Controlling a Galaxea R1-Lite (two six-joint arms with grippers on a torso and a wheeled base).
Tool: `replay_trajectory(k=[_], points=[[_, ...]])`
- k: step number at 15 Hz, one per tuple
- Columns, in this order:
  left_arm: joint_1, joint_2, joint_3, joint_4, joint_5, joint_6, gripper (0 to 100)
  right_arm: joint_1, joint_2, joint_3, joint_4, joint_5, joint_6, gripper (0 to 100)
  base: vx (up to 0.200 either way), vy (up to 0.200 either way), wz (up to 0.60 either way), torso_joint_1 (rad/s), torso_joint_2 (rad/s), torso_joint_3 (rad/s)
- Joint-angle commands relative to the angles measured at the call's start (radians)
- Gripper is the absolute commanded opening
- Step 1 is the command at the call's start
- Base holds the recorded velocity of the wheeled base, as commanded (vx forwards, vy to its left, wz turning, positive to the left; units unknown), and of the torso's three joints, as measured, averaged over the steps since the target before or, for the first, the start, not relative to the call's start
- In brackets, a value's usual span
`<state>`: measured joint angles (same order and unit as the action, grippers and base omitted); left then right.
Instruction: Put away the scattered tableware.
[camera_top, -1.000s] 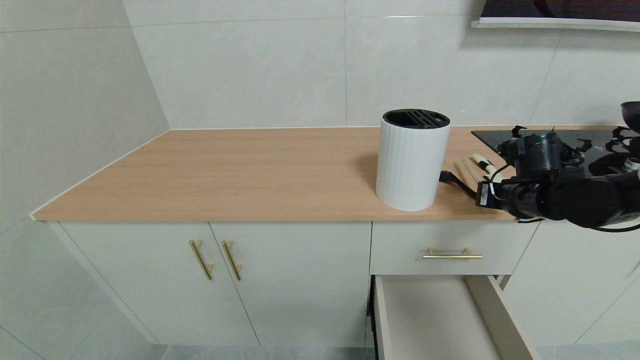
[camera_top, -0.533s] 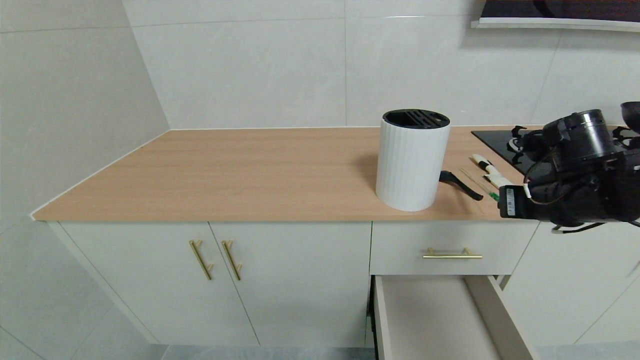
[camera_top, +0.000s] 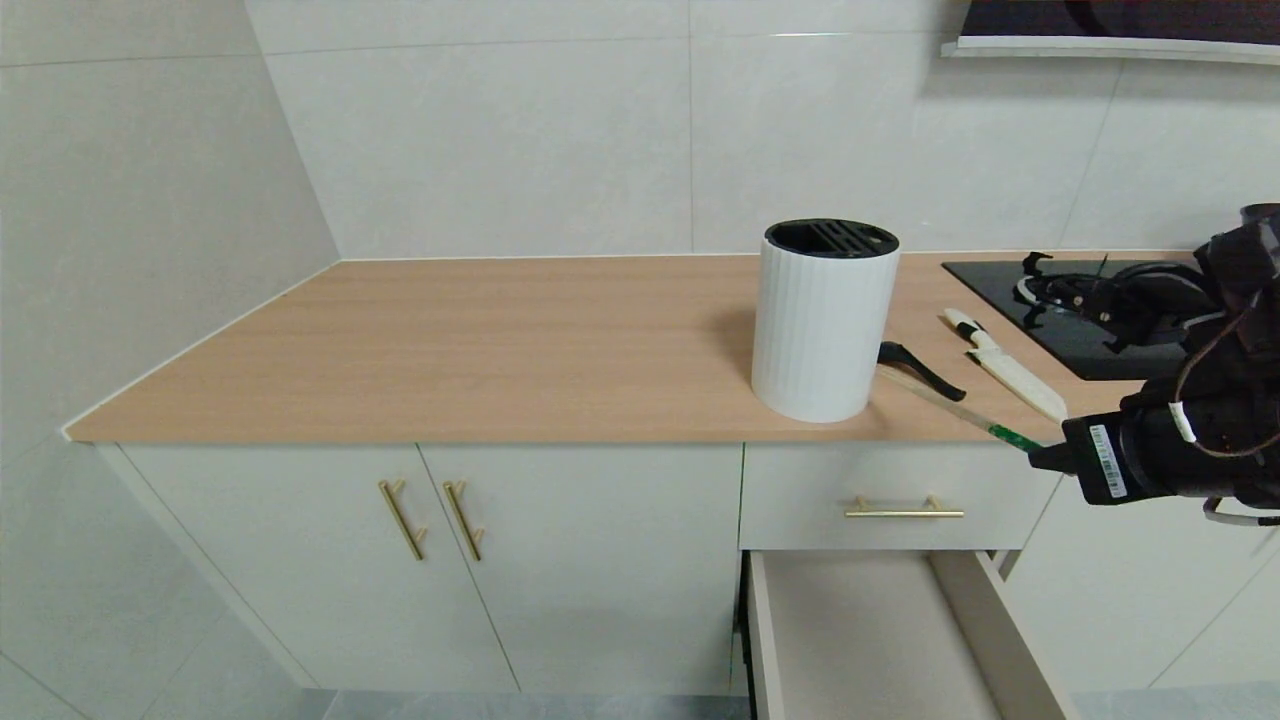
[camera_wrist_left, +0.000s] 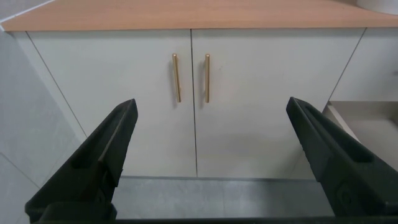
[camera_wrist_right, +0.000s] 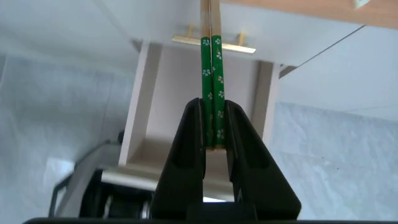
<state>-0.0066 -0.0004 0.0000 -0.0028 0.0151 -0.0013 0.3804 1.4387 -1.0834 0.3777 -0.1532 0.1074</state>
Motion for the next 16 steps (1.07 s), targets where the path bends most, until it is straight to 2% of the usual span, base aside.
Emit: replay_trajectory(k=[1, 5, 10, 16], points=[[0.000, 0.000, 0.000, 0.000, 0.000, 0.000, 100, 0.077, -0.026, 0.034, 0.006, -0.002, -0.003, 0, 0.000, 0.000, 0.00, 0.000, 0.00, 0.000], [0.002, 0.000, 0.000, 0.000, 0.000, 0.000, 100, 0.138, -0.004, 0.060, 0.004, -0.003, -0.003, 0, 0.000, 0.000, 0.00, 0.000, 0.00, 0.000], [0.000, 0.000, 0.000, 0.000, 0.000, 0.000, 100, 0.158, -0.003, 0.082, 0.003, -0.005, -0.026, 0, 0.000, 0.000, 0.00, -0.014, 0.04, 0.020], [0.000, 0.000, 0.000, 0.000, 0.000, 0.000, 100, 0.164, 0.003, 0.097, 0.000, -0.008, -0.043, 0, 0.000, 0.000, 0.00, -0.176, 0.43, 0.255]])
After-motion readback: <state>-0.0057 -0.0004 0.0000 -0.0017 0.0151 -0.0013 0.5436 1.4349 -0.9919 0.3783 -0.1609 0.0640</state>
